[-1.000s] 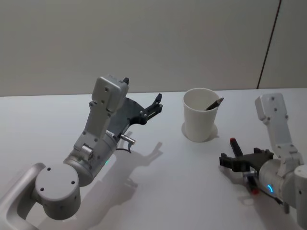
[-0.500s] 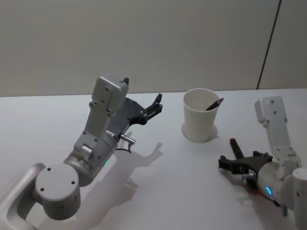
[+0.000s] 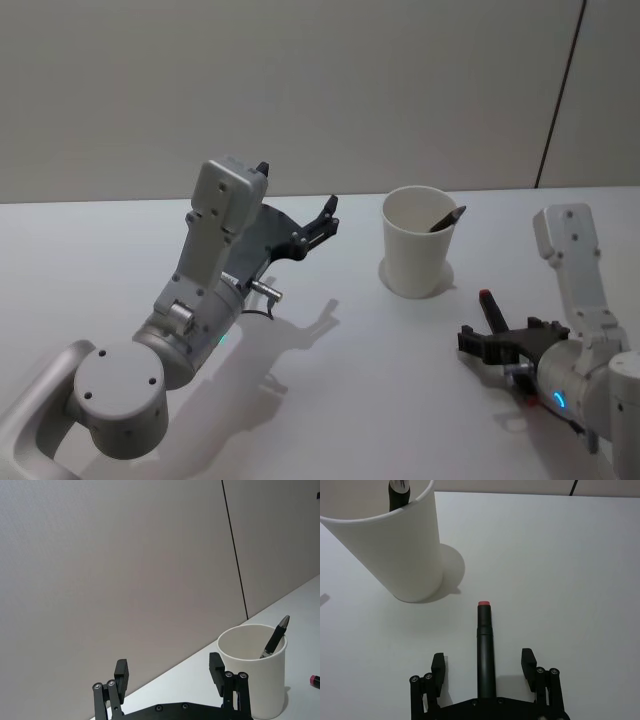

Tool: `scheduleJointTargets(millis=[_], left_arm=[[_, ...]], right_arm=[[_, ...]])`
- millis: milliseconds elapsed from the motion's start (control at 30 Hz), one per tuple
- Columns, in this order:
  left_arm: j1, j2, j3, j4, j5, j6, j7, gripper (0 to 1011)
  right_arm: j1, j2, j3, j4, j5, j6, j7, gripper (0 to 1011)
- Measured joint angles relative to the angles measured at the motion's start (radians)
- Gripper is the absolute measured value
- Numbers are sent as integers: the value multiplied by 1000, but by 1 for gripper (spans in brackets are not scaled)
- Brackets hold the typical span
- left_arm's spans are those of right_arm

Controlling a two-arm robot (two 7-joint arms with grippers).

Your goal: Place the pen into the pen holder.

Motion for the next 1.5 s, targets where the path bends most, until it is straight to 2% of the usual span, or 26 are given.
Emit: scheduleJointTargets(millis=[667,1500], left_arm=[[0,0,0,0,0,0,0,1001],[0,0,0,0,0,0,0,1001]], right_arm=[[-4,-5,5,2,-3,-3,-2,852],[-9,-18,24,0,22,-16,-9,680]])
